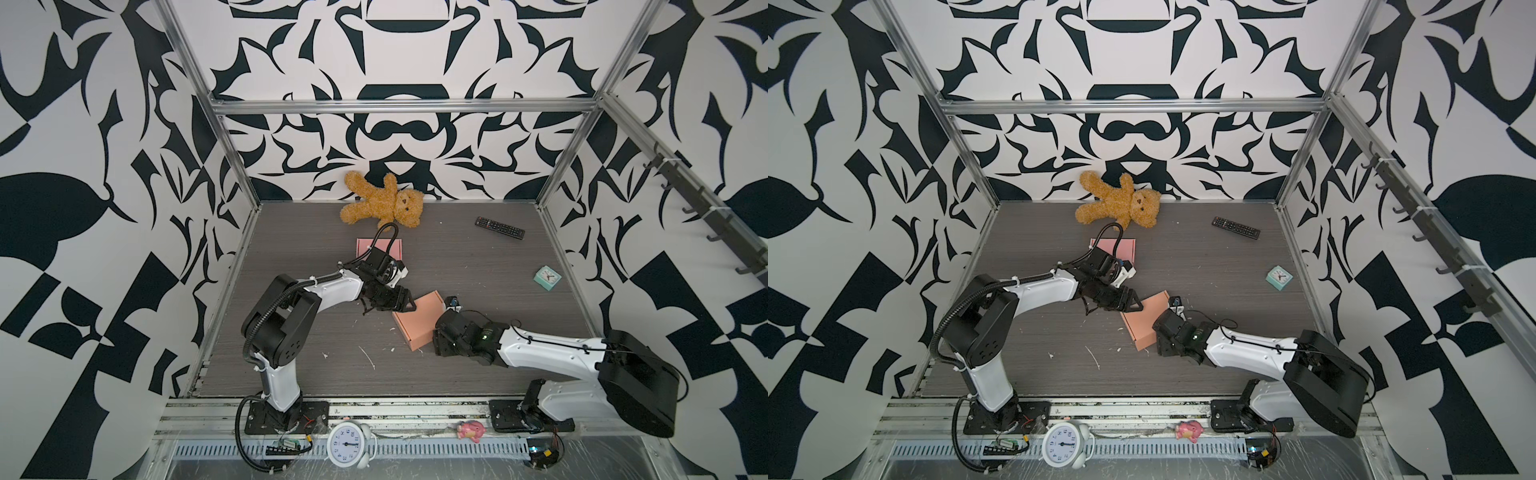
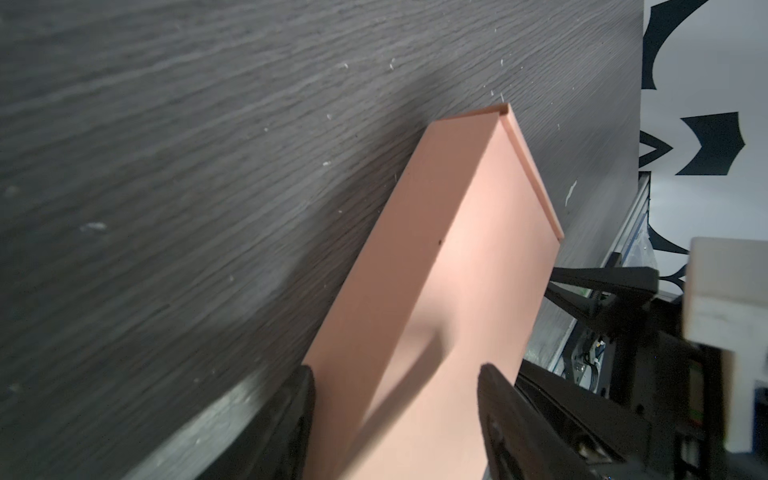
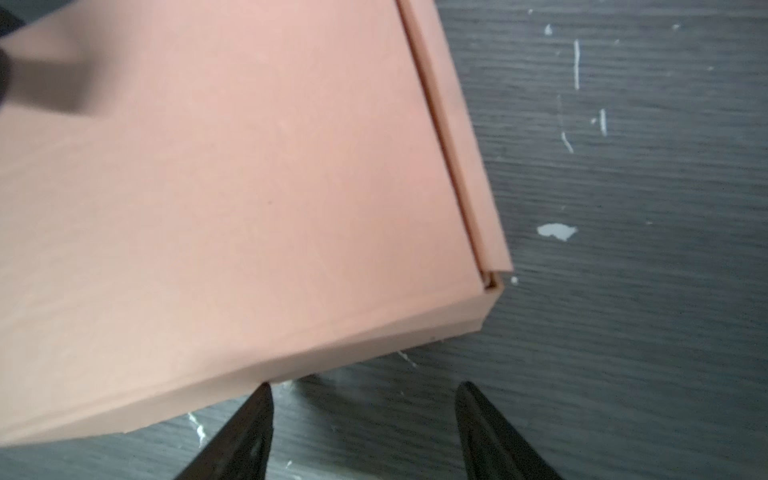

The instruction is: Fold the paper box

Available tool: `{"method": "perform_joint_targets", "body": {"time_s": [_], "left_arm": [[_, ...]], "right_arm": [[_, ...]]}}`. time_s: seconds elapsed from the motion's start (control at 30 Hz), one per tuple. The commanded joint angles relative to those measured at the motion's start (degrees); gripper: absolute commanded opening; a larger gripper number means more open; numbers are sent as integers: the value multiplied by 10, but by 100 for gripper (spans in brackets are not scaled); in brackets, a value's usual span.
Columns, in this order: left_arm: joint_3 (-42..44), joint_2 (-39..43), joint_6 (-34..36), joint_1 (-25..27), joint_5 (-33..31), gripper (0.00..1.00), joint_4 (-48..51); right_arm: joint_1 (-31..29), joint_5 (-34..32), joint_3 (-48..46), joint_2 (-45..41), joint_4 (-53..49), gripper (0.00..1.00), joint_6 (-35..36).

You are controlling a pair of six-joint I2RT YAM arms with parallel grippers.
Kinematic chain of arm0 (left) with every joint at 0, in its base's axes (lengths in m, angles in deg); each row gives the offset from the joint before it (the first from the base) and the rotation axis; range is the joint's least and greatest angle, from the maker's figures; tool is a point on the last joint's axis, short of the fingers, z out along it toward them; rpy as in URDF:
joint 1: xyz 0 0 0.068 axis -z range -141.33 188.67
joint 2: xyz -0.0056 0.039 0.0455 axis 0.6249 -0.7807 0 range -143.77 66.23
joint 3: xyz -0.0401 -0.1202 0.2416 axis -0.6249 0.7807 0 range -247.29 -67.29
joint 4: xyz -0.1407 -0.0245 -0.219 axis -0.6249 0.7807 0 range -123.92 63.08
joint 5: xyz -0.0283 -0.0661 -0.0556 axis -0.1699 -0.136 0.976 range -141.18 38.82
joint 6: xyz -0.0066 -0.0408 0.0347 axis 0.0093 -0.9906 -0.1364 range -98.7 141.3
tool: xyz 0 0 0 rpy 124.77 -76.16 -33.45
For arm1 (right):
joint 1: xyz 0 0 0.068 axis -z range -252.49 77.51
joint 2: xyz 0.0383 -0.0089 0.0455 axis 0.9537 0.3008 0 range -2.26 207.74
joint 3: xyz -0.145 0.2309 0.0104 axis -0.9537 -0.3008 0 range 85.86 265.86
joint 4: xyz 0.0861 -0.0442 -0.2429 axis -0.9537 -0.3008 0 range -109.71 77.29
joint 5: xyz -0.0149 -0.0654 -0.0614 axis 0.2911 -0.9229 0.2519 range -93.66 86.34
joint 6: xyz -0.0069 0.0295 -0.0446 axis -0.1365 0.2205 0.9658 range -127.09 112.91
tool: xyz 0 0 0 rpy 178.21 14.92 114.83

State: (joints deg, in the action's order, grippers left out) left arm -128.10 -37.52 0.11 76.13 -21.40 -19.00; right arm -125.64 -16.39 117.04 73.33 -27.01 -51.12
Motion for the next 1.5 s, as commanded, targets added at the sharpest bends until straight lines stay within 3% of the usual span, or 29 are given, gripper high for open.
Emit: {"method": "perform_joint_targets", "body": {"time_s": [0.0,0.77,1.17,1.33,1.47], "left_arm": [[17,21,-4,12,17,64,8],[66,60,-32,41,17,62,-6],[123,94,-60,15,6,64,-33],[129,114,-63,4,17,68,-41],[121,117,-60,-1,17,68,-31]], "right_arm": [[-3,-11,30,11,28,71,10],[-28,6,68,53,52,71,12],[-24,-20,-30,-48,45,67,-20],[-5,-22,-26,-62,19,58,4],[31,3,-23,-69,22,40,24]]}}
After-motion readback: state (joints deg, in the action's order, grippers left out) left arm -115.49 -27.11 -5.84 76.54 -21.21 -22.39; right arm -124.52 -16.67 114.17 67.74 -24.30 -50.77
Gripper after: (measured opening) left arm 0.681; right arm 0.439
